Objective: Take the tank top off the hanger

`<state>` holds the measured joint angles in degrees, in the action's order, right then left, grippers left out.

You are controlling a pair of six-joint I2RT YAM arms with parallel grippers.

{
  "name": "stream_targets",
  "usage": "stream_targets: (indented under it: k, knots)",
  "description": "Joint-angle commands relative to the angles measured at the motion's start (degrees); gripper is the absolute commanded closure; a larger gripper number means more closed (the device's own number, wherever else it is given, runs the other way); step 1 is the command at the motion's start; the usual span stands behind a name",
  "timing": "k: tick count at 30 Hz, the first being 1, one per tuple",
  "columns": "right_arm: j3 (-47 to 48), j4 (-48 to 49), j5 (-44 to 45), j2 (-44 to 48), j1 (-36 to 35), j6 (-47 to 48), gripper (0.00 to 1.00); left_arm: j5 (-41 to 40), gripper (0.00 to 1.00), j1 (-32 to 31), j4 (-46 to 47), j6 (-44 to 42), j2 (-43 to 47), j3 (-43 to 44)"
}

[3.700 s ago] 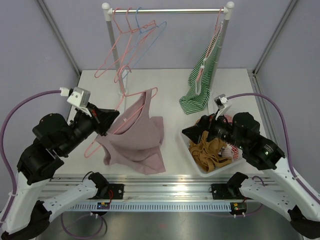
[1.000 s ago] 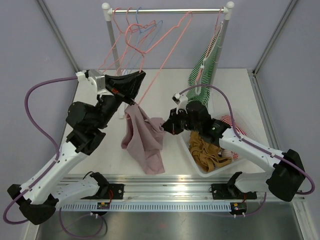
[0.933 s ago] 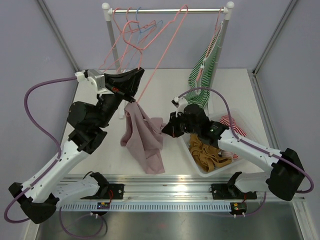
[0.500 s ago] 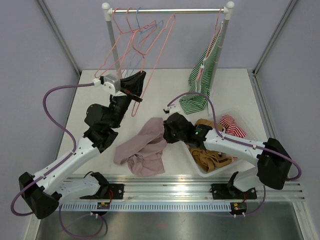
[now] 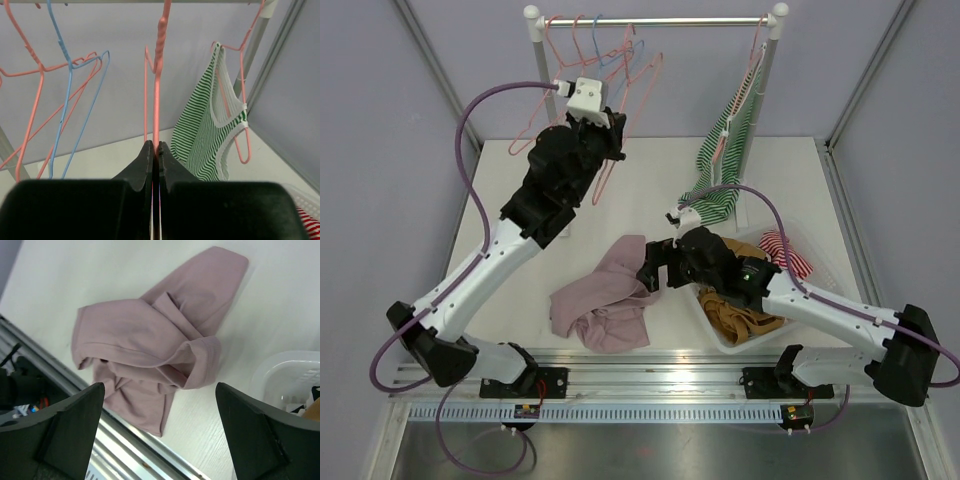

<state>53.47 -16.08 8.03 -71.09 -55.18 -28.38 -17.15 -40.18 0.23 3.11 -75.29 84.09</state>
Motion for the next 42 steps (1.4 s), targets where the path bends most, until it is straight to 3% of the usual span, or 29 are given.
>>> stream_targets:
  k: [1,7,14,17,21,25,26,27,29,30,34,42]
  knots:
    - [-1.5,2.5,-5.0,5.1,-0.5,-1.0,0.0,0.4,1.0,2.5,-9.3,2.1,-5.5,10.9]
    - [-5.5,4.2,-13.0,12.3,-0.5,-1.9,0.01,0.7,1.0,5.3,-18.1,1.6,-19.0,30.7]
    - [-9.2,4.7,-16.9,16.6,-0.6,-2.2,0.01,1.3,1.0,9.9,-23.8,4.1,-30.4,44.9]
    - [-10.3,5.0,-17.4,16.6,-0.6,-2.2,0.0,0.6,1.0,11.4,-26.3,6.2,-32.6,46.2]
    - [-10.7,6.1,-18.1,15.2,-0.6,-1.9,0.01,-0.5,1.0,11.7,-24.7,7.5,-30.5,40.5]
    - [-9.4,6.0,-18.1,12.5,-0.7,-1.0,0.01,-1.0,0.98,12.2,-26.3,8.0,-29.7,40.1]
    - [-9.0,5.7,-17.5,11.2,-0.7,-0.9,0.01,-1.4,0.94,12.4,-26.9,8.2,-29.4,40.0]
    - [-8.7,5.1,-16.0,10.5,-0.8,-0.8,0.01,-0.9,0.78,12.5,-27.4,8.5,-29.0,39.9]
    - [-7.3,4.7,-15.2,8.0,-1.2,0.3,0.0,-0.3,0.69,12.6,-27.6,8.6,-27.1,38.9]
    - [-6.3,4.7,-14.9,7.0,-1.4,0.9,0.01,0.0,0.59,12.6,-27.6,8.8,-26.4,38.0]
    - [-3.6,4.5,-13.5,1.8,-2.4,2.7,0.0,3.7,0.41,12.6,-28.5,9.4,-21.7,36.8]
    - [1.8,4.3,-5.4,-9.3,-7.8,8.2,0.01,11.9,0.13,12.6,-27.2,12.3,-4.1,22.8]
